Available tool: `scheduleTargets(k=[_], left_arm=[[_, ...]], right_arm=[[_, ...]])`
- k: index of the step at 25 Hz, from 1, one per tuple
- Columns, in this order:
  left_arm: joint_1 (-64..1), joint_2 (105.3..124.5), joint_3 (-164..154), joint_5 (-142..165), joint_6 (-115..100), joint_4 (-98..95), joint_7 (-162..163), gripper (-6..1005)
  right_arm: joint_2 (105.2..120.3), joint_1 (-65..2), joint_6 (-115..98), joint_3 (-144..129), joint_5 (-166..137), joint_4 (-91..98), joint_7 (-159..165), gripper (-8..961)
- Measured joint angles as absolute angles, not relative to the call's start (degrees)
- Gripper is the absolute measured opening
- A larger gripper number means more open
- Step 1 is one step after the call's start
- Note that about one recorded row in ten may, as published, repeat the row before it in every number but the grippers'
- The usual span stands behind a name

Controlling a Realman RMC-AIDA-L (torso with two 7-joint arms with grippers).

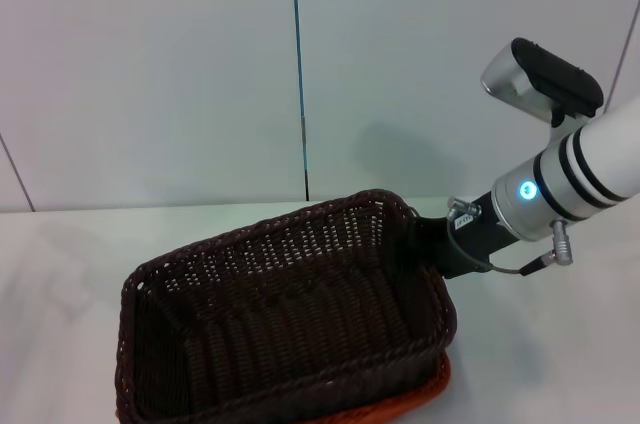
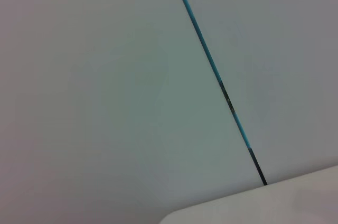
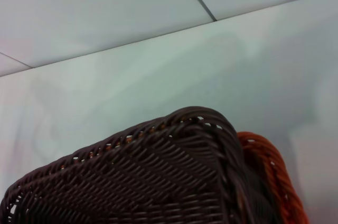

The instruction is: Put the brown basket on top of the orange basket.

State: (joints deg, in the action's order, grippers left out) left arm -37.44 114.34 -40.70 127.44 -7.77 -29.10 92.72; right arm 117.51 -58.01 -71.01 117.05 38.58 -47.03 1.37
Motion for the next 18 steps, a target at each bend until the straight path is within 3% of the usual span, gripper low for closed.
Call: scheduleTargets(k=[13,18], left_arm=[[-37.4,114.3,-40.0,127.6,-7.7,-29.0,92.7,807],[-37.4,114.21,-39.9,127.6,-7.7,-29.0,92.7,807]], right_arm=[[118.52,-58.4,-63.5,114.9,38.9,-41.4,-2.0,406],[118.28,-58.1,-65.0,115.4,38.9,-43.0,-2.1,501]])
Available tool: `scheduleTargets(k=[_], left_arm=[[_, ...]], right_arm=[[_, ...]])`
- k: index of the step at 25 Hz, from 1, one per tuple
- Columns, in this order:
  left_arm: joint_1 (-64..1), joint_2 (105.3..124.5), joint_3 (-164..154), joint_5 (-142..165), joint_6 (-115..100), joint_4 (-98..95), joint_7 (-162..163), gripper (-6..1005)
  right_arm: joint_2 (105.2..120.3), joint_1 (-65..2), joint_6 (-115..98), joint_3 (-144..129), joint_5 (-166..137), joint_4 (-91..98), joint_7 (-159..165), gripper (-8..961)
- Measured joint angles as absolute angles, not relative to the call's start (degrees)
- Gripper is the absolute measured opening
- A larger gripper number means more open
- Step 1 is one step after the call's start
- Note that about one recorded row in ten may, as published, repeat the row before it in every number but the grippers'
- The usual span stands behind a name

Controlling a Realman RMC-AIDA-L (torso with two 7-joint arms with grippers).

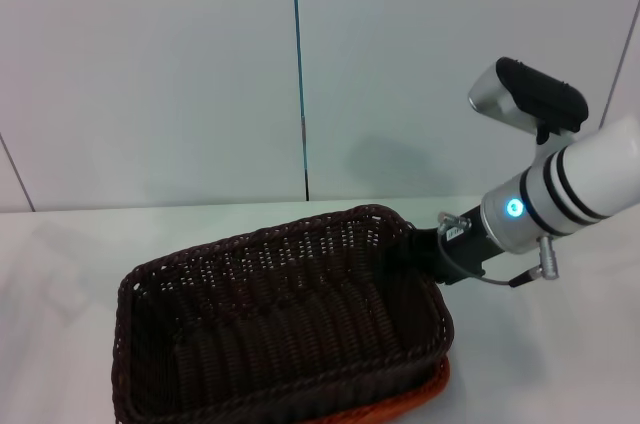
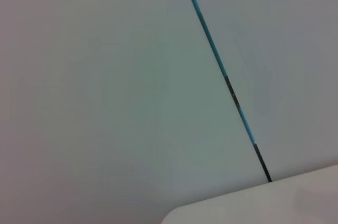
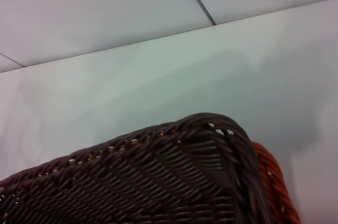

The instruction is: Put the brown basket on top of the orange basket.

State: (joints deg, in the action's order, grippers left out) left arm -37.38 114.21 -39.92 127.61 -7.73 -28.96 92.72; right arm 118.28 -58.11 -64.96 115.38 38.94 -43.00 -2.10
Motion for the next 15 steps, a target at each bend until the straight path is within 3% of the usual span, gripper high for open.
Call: scheduleTargets(k=[15], left_arm=[[-37.1,114.16,-39.4,127.6,-7.7,-29.0,92.7,808]], right_arm=[[117.86,-57.7,-68.4,116.9,38.9,-46.6,-2.0,822]])
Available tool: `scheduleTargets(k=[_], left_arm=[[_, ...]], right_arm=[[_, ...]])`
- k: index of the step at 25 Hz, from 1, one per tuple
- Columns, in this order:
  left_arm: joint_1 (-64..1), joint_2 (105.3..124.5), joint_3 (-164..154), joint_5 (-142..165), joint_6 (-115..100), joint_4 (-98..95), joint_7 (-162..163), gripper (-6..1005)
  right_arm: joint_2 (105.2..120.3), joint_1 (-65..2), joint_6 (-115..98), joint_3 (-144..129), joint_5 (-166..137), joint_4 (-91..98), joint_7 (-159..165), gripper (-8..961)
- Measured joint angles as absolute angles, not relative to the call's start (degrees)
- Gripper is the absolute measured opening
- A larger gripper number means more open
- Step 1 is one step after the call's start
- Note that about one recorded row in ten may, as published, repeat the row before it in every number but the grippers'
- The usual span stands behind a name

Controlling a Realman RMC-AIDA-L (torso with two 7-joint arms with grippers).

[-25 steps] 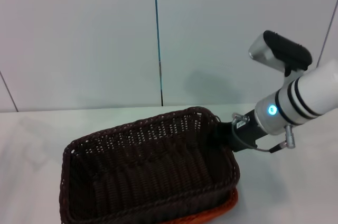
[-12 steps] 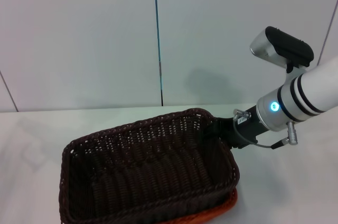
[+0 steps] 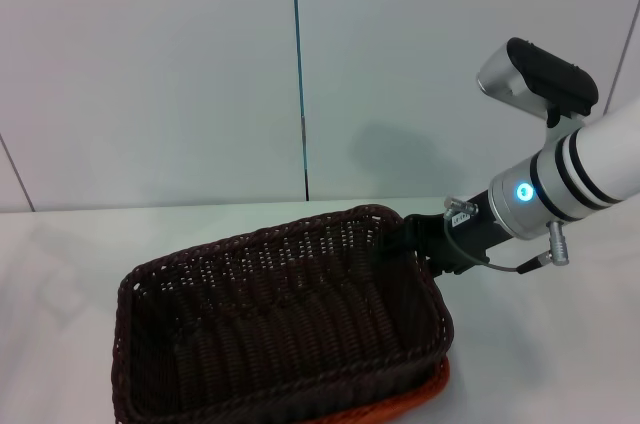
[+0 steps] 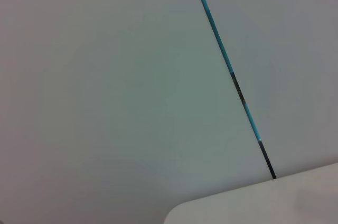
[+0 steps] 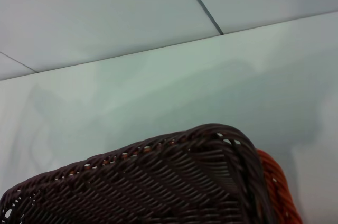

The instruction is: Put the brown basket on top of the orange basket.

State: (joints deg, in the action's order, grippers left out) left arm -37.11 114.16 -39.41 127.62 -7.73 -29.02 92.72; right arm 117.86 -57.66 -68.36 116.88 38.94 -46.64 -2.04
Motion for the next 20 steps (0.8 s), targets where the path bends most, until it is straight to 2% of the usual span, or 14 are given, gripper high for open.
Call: scheduleTargets(k=[6,20], left_arm=[[-37.1,114.16,-39.4,127.6,-7.7,-29.1,92.7,807],[-36.9,114.69,-38.8,127.6,-8.2,-30.1,93.0,808]], right_arm=[[117.84,-57.7,-69.6,116.9,38.9,-47.0,-1.9,824],[116.57,-54.6,-76.3,119.8,38.7,-56.2,-0.8,823]])
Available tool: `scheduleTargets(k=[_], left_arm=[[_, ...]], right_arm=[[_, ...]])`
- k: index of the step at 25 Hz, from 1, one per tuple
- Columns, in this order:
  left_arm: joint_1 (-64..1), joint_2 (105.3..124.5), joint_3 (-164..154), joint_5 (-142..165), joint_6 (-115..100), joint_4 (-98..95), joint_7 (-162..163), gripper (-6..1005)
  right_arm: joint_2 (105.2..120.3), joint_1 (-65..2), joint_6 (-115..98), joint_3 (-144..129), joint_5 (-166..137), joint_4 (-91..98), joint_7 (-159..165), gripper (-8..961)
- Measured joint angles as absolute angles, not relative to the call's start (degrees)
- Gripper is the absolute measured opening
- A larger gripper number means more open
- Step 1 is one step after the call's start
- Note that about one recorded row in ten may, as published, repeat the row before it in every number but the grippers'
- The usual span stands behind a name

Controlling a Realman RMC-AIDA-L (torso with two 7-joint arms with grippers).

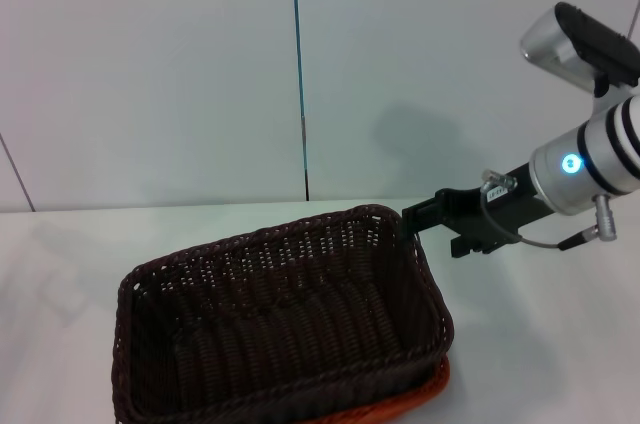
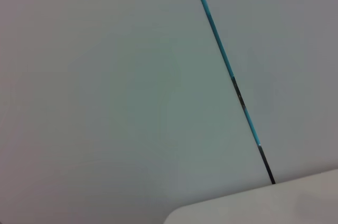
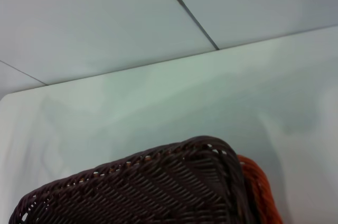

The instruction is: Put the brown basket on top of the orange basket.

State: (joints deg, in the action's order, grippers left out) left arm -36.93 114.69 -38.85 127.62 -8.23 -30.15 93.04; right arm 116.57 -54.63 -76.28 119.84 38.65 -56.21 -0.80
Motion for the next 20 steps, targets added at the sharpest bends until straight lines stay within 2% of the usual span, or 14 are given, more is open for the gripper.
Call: scheduleTargets(k=[20], left_arm=[[-36.9,117.64,-35.5,127.1,-8.5,-35.2,94.5,807]], right_arm=[[116.32,-47.4,-65.7,124.7,46.3,-59.7,-14.7,821]])
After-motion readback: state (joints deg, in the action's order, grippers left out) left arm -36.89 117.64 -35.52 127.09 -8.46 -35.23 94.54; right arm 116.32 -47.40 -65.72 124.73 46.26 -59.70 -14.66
